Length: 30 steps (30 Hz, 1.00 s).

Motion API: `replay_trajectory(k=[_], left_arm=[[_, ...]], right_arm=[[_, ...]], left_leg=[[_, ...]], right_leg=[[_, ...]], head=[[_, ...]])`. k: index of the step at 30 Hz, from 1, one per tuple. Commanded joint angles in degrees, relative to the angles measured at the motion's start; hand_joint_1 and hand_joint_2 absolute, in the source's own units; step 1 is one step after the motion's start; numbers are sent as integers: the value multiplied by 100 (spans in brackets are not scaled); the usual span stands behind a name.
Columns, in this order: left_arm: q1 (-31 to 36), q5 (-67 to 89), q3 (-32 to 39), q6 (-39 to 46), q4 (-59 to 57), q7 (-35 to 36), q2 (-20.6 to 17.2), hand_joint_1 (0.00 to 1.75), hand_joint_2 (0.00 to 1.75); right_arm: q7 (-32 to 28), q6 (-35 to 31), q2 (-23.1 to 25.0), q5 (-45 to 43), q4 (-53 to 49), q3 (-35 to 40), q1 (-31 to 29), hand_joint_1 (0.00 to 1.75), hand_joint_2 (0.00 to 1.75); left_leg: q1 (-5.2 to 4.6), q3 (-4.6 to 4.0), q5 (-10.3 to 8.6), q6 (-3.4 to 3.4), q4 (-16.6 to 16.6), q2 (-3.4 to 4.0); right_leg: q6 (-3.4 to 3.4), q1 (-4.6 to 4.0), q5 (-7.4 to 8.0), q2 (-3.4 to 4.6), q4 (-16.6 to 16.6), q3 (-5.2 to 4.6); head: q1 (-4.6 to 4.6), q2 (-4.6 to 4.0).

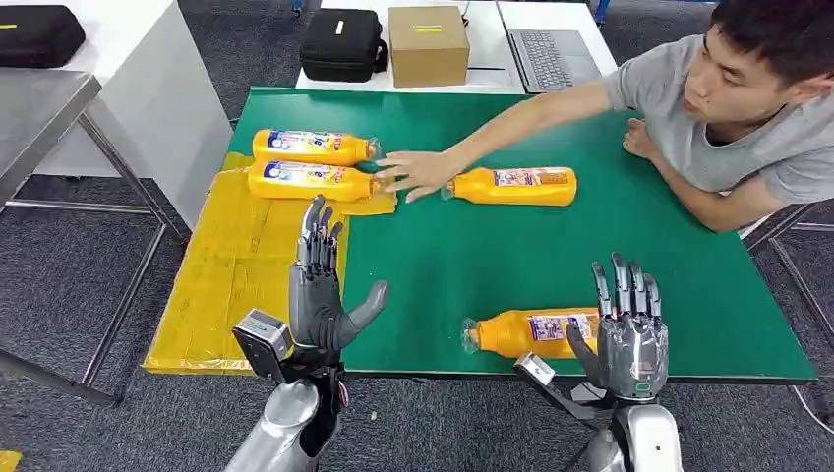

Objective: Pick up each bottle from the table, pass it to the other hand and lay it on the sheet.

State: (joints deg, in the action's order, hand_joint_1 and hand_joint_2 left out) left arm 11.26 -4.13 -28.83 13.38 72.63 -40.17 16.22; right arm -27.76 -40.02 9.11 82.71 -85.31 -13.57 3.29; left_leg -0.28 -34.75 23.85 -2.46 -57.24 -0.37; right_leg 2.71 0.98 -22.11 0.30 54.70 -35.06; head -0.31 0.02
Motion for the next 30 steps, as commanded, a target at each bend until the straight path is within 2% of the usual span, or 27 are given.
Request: replay_trajectory(k=[1, 4, 8, 9, 12, 20, 30], left_arm=[[149, -101, 62, -15, -513, 17, -91, 0, 175], [296, -401, 133, -132, -1097, 17, 8, 0, 175], [429, -670, 104, -240, -1457, 17, 38, 0, 175], [507, -920, 26, -320, -1637, 104, 31, 0, 175], [536, -1077, -75, -314, -1750, 282, 20, 0, 175], [463, -1391, -367, -697, -1636, 656, -72, 0, 175], [566, -1053, -518, -444, -1414, 648, -81, 0, 175]], right_arm=[[1203, 2, -951, 15, 1286, 925, -378, 0, 175], [1817, 322, -1385, -402, 1752, 1540, -587, 0, 175], [2022, 537, -1468, -448, 1923, 1672, -678, 0, 175], [2335, 836, -1549, -337, 2005, 1833, -733, 0, 175], [2654, 1337, -1542, -266, 2123, 1960, -830, 0, 175], [2828, 2197, -1713, -198, 1852, 2370, -913, 0, 175], [2819, 2138, -1752, -209, 1705, 2546, -1164, 0, 175]], left_leg=[[8, 39, 14, 13, 9, 16], [7, 35, 10, 10, 10, 21], [4, 43, 12, 13, 9, 11], [4, 33, 10, 11, 7, 10], [4, 24, 7, 9, 5, 9], [9, 58, 10, 15, 3, 12], [5, 64, 0, 13, 4, 10]], right_leg=[[-11, -9, -7, 11, -14, 37], [-9, -9, -1, 16, -17, 34], [-11, -5, -8, 4, -14, 43], [-10, -5, -5, 6, -12, 33], [-6, -6, -2, 4, -9, 22], [-13, -11, -7, -2, -11, 49], [-24, -8, 11, 0, -9, 52]], head=[[0, 0], [-4, 0], [-2, 0], [2, 0], [-2, 0], [0, -2], [-2, 0]])
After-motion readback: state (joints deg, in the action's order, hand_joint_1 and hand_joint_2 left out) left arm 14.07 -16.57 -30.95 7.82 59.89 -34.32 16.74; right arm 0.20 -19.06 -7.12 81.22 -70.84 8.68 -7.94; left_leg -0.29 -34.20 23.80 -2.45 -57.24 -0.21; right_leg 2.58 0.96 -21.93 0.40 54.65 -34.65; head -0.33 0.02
